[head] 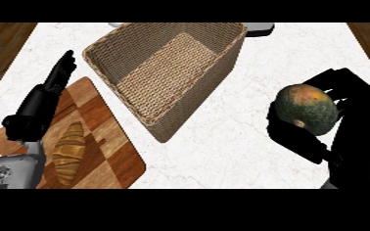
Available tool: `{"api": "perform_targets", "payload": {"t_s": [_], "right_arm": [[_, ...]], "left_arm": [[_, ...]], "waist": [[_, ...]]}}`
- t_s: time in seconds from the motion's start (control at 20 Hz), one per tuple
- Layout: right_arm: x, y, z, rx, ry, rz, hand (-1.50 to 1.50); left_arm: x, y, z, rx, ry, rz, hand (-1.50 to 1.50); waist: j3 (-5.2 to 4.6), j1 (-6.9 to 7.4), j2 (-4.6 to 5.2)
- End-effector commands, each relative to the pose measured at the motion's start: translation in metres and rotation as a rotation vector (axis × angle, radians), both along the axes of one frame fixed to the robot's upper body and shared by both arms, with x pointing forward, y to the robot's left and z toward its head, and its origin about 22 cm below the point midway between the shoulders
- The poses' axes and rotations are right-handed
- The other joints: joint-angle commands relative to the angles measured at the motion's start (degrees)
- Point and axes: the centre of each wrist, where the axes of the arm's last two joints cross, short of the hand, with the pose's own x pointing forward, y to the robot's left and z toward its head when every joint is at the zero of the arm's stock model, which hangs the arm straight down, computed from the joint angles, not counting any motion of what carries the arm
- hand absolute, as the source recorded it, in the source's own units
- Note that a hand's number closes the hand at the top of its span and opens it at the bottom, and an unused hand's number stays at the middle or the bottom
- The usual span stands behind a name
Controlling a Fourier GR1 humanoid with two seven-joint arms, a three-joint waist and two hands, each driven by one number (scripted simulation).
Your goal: Pick the squash from the placemat and place it in the basket
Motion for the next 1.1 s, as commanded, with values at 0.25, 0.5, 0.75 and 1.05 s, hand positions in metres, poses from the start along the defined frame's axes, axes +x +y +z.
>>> {"api": "perform_targets", "payload": {"t_s": [0.25,0.5,0.75,1.05], "right_arm": [[0.029,0.066,0.099,0.067,-0.060,0.167,1.50],[0.061,0.092,0.136,0.073,0.008,0.188,1.50],[0.103,0.120,0.140,0.126,0.077,0.206,1.50],[0.133,0.141,0.162,0.145,0.177,0.223,1.50]], "left_arm": [[0.002,-0.007,0.015,-0.005,-0.014,-0.026,0.00],[0.012,0.000,0.010,0.007,0.004,-0.027,0.00],[0.021,-0.013,0.011,0.005,-0.009,-0.028,0.00],[0.032,-0.010,0.011,-0.011,-0.013,-0.035,0.00]], "waist": [[-0.02,1.45,0.09],[-0.05,1.20,0.26],[-0.07,1.91,0.69],[-0.09,1.66,0.86]]}}
